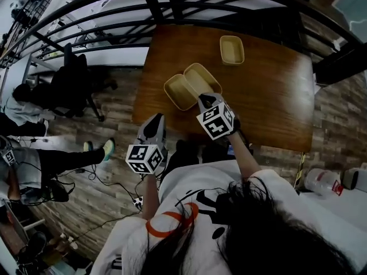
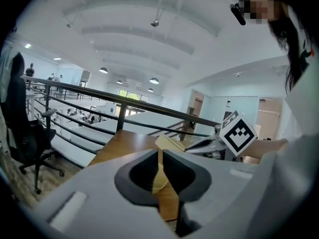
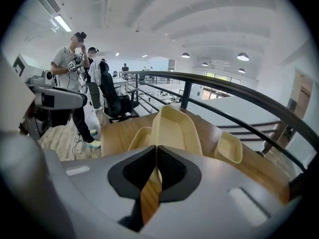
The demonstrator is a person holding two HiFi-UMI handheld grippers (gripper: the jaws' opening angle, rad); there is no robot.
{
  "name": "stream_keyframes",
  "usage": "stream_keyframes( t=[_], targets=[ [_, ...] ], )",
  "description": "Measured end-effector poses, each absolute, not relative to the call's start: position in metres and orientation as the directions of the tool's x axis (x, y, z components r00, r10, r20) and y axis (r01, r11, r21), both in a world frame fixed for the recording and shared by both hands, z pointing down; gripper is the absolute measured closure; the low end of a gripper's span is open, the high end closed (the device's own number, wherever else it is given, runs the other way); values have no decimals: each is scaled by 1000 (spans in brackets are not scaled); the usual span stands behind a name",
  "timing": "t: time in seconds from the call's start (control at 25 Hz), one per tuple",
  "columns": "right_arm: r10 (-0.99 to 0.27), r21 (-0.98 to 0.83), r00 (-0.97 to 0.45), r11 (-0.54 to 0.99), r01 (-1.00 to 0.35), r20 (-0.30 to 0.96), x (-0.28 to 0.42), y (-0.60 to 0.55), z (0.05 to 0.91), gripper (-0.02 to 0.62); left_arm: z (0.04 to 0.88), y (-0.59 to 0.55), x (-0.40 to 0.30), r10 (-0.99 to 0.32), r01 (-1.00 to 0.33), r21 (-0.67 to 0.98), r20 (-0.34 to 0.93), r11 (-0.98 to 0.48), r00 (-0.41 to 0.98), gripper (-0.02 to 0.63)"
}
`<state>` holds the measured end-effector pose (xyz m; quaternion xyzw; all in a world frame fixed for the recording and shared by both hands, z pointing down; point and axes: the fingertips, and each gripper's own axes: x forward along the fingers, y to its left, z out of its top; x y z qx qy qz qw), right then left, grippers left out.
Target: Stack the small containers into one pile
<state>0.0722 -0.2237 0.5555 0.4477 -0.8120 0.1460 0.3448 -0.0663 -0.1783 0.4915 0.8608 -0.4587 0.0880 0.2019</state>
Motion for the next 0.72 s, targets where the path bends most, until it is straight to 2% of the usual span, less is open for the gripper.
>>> stream_keyframes(
  t=[0.2,0.48,0.72],
  targets=[
    [-598,112,-325,577,-809,733,7,-245,572,552,482,-197,-118,-764,-830,250,325,-499,558,603],
    [-547,124,-244,550,-826,800,-31,-259,603,552,486,-223,-178,-770,-836,257,328,-485,548,601],
    [-520,154,-182,537,-830,835,-47,-258,621,552,492,-243,-199,-748,-817,269,330,-510,576,602]
  ],
)
